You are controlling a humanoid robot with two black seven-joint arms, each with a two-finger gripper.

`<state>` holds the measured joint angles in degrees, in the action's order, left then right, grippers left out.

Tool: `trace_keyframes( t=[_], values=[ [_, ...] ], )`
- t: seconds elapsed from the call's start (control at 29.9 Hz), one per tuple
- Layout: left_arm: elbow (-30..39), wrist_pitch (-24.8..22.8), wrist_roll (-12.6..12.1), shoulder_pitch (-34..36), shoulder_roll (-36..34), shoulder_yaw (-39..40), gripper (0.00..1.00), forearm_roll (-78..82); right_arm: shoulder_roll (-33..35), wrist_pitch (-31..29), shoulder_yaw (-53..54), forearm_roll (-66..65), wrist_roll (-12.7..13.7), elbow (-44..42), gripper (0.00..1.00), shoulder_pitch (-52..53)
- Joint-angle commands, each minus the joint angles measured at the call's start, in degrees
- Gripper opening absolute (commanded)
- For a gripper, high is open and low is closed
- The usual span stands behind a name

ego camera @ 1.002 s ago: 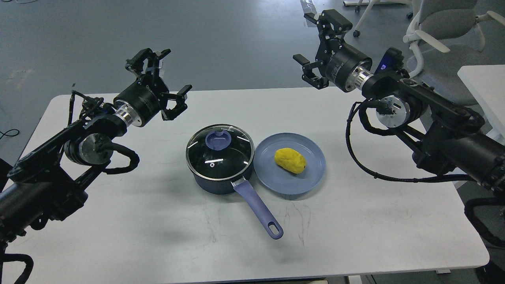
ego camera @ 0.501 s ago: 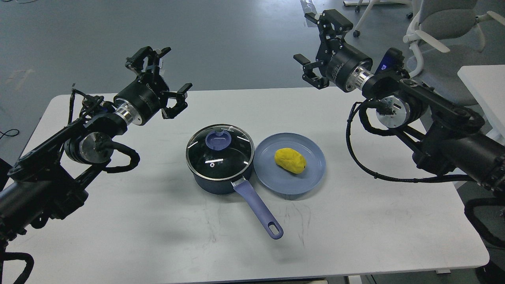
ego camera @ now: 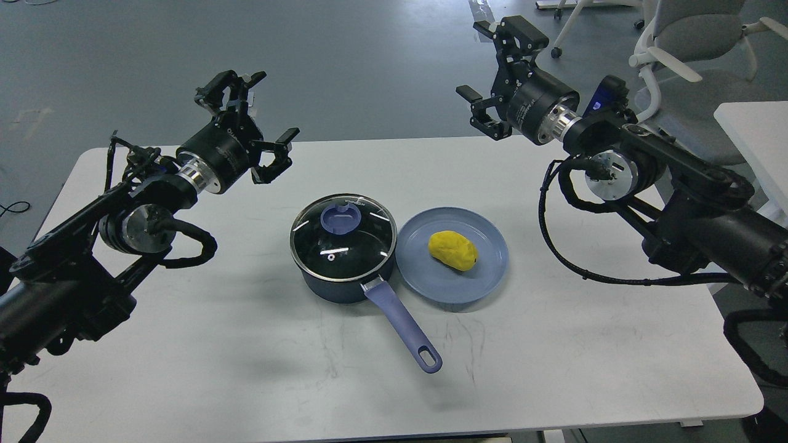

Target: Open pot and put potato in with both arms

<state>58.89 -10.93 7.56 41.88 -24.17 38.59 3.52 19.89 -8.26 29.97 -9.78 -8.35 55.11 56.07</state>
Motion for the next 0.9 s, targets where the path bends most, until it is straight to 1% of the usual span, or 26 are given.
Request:
trace_keyframes(
  t=[0.0,0.23,0.37,0.4,0.43,0.5,0.53,0.57,0.63,0.7,0.73,0.77,0.83,0.87],
  values=[
    [-0.01,0.03,0.09,-0.04,0.00,-0.18,0.99,0.08,-0.11,0.00,0.00,-0.07,0.00,0.00,1.00,0.00],
    [0.43,0.03,0.09,0.04,0.09,-0.44,0.99,0.87,-0.11,0.08,0.00,-0.07,-0.27,0.09,1.00,-0.09],
    [0.87,0.38,0.17,0.04,0.26,-0.44,0.99,6.92,-0.02,0.00,0.00,-0.07,-0.27,0.09,1.00,-0.09],
    [1.13,1.60,0.17,0.13,0.44,-0.44,0.99,10.51,-0.02,0.00,0.00,-0.07,-0.27,0.09,1.00,-0.26],
    [1.48,3.79,0.17,0.31,0.70,-0.70,0.99,15.07,0.15,-0.09,0.00,-0.07,-0.27,0.09,1.00,-0.35],
    [1.92,6.18,0.17,0.40,0.79,-0.88,0.99,20.45,0.15,-0.09,0.09,-0.07,-0.35,0.00,1.00,-0.35],
    [2.88,7.67,0.17,0.40,0.88,-0.88,0.99,26.30,0.24,-0.09,0.00,-0.07,-0.35,0.00,1.00,-0.35],
    [3.76,8.20,0.17,0.40,0.79,-0.97,0.99,29.32,0.24,-0.09,0.00,-0.07,-0.35,0.00,1.00,-0.35],
    [7.18,9.69,0.35,0.31,0.00,-0.97,0.99,41.86,0.24,-0.09,0.00,-0.07,-0.35,-0.09,1.00,-0.44],
    [8.60,11.36,0.52,0.31,-0.26,-0.88,0.99,48.65,0.33,0.00,0.00,-0.07,-0.35,-0.09,1.00,-0.44],
    [10.17,14.16,1.40,0.22,-1.40,-0.88,0.99,55.04,0.33,0.00,0.09,-0.07,-0.35,0.00,1.00,-0.35],
    [11.41,15.58,2.10,0.22,-2.36,-0.97,0.99,57.89,0.50,0.00,0.09,-0.07,-0.35,0.00,1.00,-0.35],
    [14.22,19.71,6.30,-0.22,-6.14,-1.41,0.99,67.45,1.64,0.00,0.35,0.02,-0.35,0.17,1.00,-0.35],
    [14.41,20.24,7.81,-0.22,-6.68,-1.84,0.99,69.67,1.82,0.00,0.44,0.02,-0.35,0.17,1.00,-0.44]
  ],
)
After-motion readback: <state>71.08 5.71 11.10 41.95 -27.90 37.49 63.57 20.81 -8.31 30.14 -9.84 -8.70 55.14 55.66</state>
